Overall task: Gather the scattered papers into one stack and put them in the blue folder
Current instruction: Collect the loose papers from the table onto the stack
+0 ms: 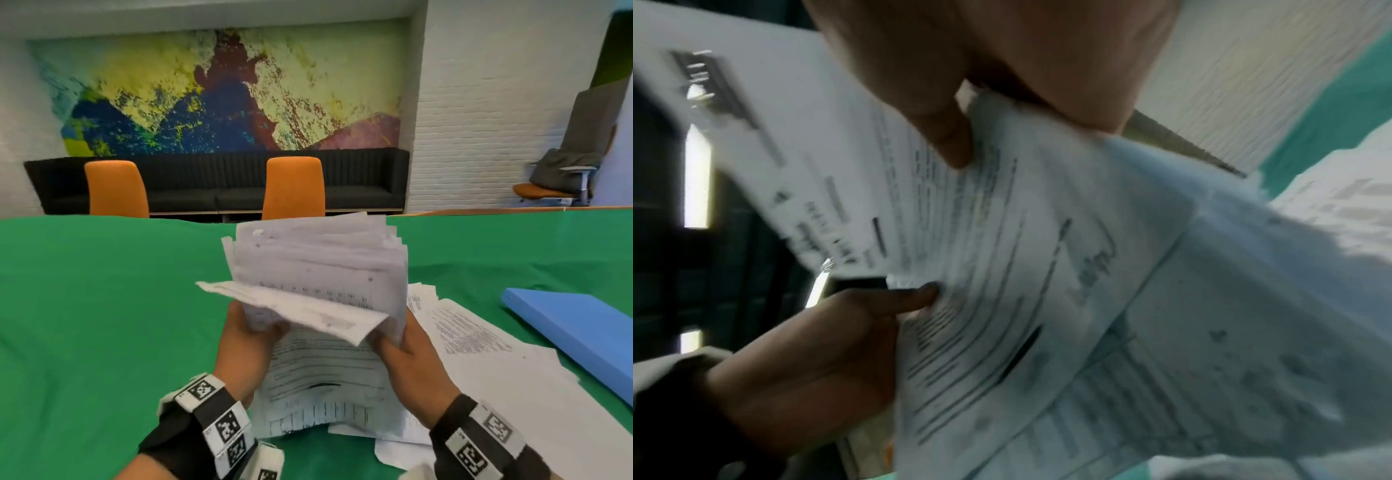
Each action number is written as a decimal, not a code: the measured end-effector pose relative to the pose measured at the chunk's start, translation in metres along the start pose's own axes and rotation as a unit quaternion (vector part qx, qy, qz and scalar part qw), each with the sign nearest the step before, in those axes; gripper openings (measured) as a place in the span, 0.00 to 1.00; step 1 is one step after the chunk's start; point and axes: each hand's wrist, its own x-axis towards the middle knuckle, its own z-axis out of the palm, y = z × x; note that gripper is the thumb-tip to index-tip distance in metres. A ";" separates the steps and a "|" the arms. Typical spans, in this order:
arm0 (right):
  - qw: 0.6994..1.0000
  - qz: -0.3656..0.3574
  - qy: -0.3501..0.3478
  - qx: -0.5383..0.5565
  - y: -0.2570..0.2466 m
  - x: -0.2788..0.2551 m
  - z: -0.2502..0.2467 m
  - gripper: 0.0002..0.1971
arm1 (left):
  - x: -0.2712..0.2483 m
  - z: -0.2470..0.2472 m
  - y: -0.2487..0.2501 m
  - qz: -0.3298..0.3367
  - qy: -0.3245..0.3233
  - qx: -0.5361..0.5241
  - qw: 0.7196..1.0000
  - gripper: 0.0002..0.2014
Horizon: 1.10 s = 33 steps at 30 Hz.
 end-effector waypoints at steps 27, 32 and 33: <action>0.992 0.112 -0.011 0.064 0.031 -0.009 -0.012 0.18 | -0.023 0.005 -0.003 -0.087 -0.081 -0.036 0.992 0.21; 0.989 0.116 0.089 0.026 0.014 0.016 -0.080 0.06 | 0.004 0.030 0.018 -0.065 -0.158 0.052 0.984 0.31; 0.984 0.122 0.130 0.029 0.015 0.018 -0.105 0.08 | 0.011 0.040 0.020 -0.066 -0.185 0.109 0.974 0.30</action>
